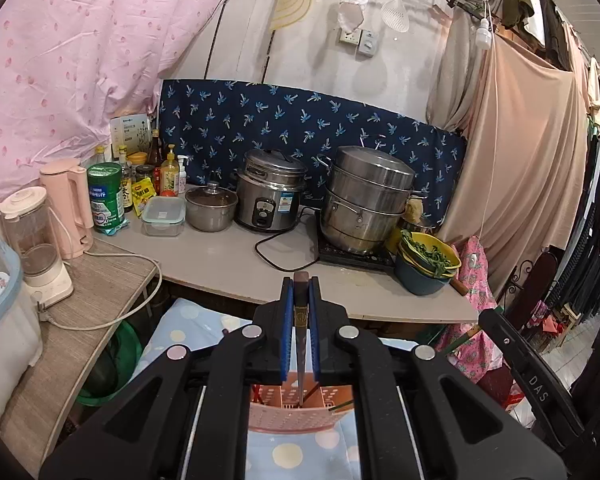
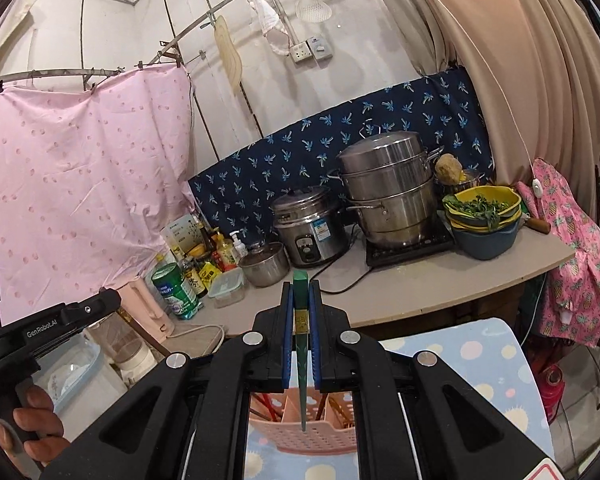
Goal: Organize utensils
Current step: 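Lift the brown chopstick with the left tool while the right tool carries the green one toward the pink holder, then lower both chopsticks into the pink holder and open both tools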
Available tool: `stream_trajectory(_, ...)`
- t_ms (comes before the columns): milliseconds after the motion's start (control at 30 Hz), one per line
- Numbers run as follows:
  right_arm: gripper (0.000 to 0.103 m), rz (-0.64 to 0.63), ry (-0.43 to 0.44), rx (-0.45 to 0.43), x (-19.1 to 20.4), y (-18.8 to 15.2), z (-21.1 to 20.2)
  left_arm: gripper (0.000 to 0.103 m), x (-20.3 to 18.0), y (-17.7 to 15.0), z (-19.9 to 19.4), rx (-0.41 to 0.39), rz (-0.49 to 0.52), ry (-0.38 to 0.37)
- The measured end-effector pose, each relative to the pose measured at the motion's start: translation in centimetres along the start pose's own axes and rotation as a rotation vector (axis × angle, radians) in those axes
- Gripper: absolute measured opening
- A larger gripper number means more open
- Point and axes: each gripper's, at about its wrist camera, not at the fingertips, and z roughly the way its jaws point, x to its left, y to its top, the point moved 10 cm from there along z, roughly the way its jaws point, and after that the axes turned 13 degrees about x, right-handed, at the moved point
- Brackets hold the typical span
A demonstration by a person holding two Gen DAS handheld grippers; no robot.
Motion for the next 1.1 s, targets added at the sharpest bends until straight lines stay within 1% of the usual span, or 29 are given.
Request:
stream_trajectory(100,0.007,0.008,-0.001,0.004,-0.4,0.7,1.9,0.007,0.2,0.1,2.6,0.022,-0.005,0.008)
stream_trajectory(200,0.007,0.015,-0.004,0.029,-1.0,0.4,4.1,0.007,0.4,-0.5,4.9,0.054,-0.004,0.022)
stream_trajectory(433,0.007,0.037,0.002,0.139,-2.4,-3.5,9.2,0.007,1.2,-2.5,8.8,0.11,-0.003,0.034)
stream_trajectory(600,0.008,0.048,0.001,0.191,-3.0,-5.5,11.1,0.008,1.8,-3.7,10.6,0.14,-0.008,0.041)
stream_trajectory(667,0.012,0.058,-0.008,0.189,-3.3,-5.7,11.3,0.013,2.1,-3.9,10.7,0.139,-0.017,0.054)
stream_trajectory(733,0.019,0.065,-0.015,0.186,-3.5,-5.8,11.1,0.03,2.5,-4.1,10.6,0.138,-0.025,0.059)
stream_trajectory(800,0.027,0.069,-0.015,0.177,-3.6,-5.7,10.7,0.036,2.9,-4.1,10.1,0.127,-0.033,0.071)
stream_trajectory(967,0.032,0.054,-0.021,0.155,-3.1,-5.4,9.1,0.039,3.3,-4.4,8.9,0.123,-0.028,0.101)
stream_trajectory(1033,0.037,0.048,-0.017,0.153,-2.6,-5.6,8.3,0.043,3.3,-4.7,8.4,0.122,-0.024,0.111)
stream_trajectory(1100,0.039,0.037,-0.018,0.15,-2.2,-5.9,7.6,0.049,3.3,-5.1,7.6,0.114,-0.015,0.126)
